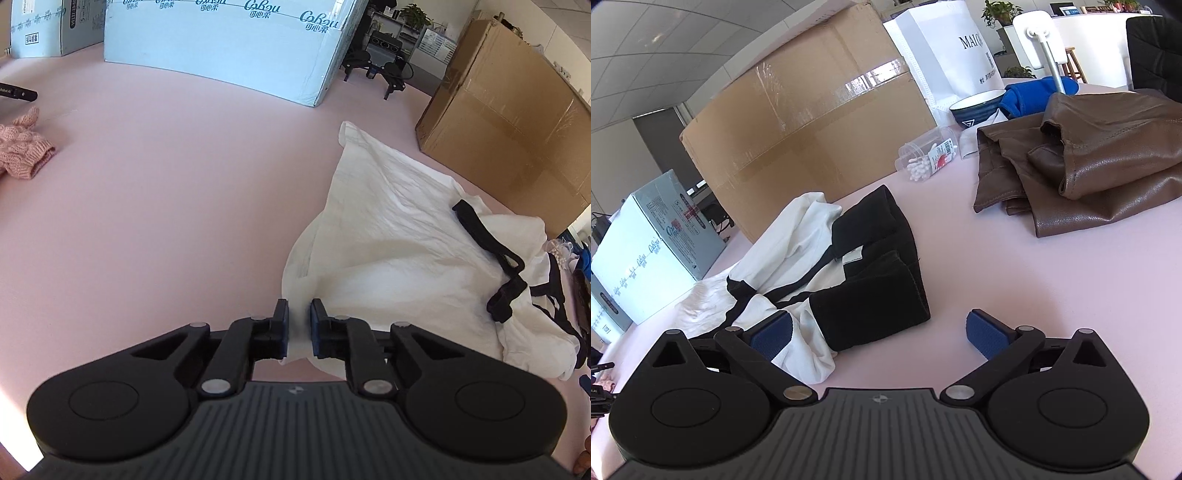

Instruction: Fold clothes

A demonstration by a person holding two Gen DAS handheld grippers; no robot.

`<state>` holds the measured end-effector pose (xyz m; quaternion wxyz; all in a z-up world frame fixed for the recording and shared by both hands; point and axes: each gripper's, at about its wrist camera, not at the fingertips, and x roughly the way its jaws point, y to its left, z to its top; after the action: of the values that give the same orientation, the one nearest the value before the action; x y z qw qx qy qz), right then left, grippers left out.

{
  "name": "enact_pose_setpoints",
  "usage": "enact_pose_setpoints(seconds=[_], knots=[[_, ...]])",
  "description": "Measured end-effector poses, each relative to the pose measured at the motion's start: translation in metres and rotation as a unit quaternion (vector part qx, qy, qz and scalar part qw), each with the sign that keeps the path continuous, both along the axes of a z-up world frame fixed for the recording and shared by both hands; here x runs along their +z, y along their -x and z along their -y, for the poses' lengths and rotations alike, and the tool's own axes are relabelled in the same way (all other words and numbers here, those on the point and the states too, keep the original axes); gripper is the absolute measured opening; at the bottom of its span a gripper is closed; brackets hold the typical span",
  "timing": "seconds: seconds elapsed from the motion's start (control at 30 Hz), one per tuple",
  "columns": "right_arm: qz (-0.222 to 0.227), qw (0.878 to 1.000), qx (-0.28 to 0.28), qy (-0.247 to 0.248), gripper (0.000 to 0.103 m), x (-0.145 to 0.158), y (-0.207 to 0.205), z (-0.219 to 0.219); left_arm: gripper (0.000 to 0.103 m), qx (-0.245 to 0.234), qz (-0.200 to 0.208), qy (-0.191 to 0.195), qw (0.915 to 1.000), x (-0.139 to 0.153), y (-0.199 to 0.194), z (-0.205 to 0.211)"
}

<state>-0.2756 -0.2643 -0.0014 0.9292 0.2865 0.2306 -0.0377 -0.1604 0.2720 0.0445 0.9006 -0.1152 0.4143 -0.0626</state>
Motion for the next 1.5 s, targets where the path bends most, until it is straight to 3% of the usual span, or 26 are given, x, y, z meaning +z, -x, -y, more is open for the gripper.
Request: enact_pose_setpoints(seconds=[0.13, 0.3, 0.43, 0.5, 0.53, 0.57, 0.6, 0.63, 0.67, 0.77, 0.8, 0.83, 0.9, 1.0, 1.07, 1.23, 1.37, 1.5], knots=[[0.003, 1.000, 0.003, -0.010, 0.100, 0.002, 0.001, 0.005, 0.011, -0.025, 0.023, -0.026, 0.9991, 0.018, 0.014, 0.008], [-0.009, 0.999, -0.041, 0.008, 0.100, 0.004, 0.002, 0.012, 0.011, -0.012, 0.025, -0.092, 0.9954, 0.022, 0.011, 0.008], [-0.016, 0.999, -0.032, -0.010, 0.101, 0.005, -0.004, 0.016, 0.011, -0.020, -0.022, -0.087, 0.9958, 0.003, -0.002, 0.002], [-0.025, 1.000, -0.006, -0.007, 0.097, 0.007, -0.010, 0.015, 0.011, -0.044, -0.011, -0.085, 0.9954, 0.002, 0.004, 0.004], [-0.030, 0.999, 0.015, -0.004, 0.091, 0.009, -0.014, 0.014, 0.015, -0.059, 0.004, -0.090, 0.9942, 0.004, 0.009, 0.007], [-0.037, 0.999, 0.036, 0.010, 0.087, 0.010, -0.019, 0.012, 0.026, -0.066, 0.015, -0.094, 0.9932, 0.005, 0.013, 0.009], [-0.043, 0.997, 0.056, 0.025, 0.077, 0.011, -0.024, 0.010, 0.034, -0.077, 0.031, -0.100, 0.9915, 0.008, 0.017, 0.012], [-0.050, 0.995, 0.069, 0.058, 0.065, 0.013, -0.029, 0.006, 0.048, -0.084, 0.046, -0.107, 0.9896, 0.009, 0.019, 0.014], [-0.053, 0.990, 0.081, 0.106, 0.060, 0.012, -0.031, 0.000, 0.055, -0.087, 0.056, -0.111, 0.9884, 0.010, 0.021, 0.016], [-0.050, 0.963, 0.118, 0.235, 0.046, 0.009, -0.032, -0.018, 0.056, -0.114, 0.079, -0.145, 0.9797, 0.006, 0.030, 0.029], [-0.041, 0.953, 0.133, 0.268, 0.032, 0.008, -0.030, -0.024, 0.056, -0.124, 0.079, -0.149, 0.9779, 0.004, 0.031, 0.032], [-0.027, 0.948, 0.154, 0.277, 0.023, 0.008, -0.026, -0.026, 0.056, -0.133, 0.078, -0.153, 0.9761, 0.002, 0.032, 0.036], [-0.019, 0.945, 0.161, 0.283, 0.020, 0.009, -0.022, -0.026, 0.056, -0.137, 0.065, -0.152, 0.9768, -0.004, 0.029, 0.039], [-0.028, 0.953, 0.157, 0.257, 0.014, 0.007, -0.025, -0.017, 0.052, -0.132, 0.040, -0.148, 0.9794, -0.012, 0.022, 0.040], [-0.020, 0.963, 0.156, 0.219, 0.011, 0.008, -0.024, -0.004, 0.040, -0.134, 0.026, -0.138, 0.9809, -0.016, 0.019, 0.039], [-0.007, 0.982, 0.138, 0.129, 0.010, 0.008, -0.025, 0.021, 0.022, -0.121, 0.011, -0.093, 0.9882, -0.014, 0.016, 0.029], [0.005, 0.983, 0.128, 0.131, 0.010, 0.012, -0.022, 0.019, 0.009, -0.119, 0.014, -0.085, 0.9891, -0.012, 0.016, 0.030], [0.015, 0.983, 0.118, 0.141, 0.010, 0.017, -0.018, 0.017, 0.005, -0.095, 0.024, -0.081, 0.9919, -0.002, 0.015, 0.023]])
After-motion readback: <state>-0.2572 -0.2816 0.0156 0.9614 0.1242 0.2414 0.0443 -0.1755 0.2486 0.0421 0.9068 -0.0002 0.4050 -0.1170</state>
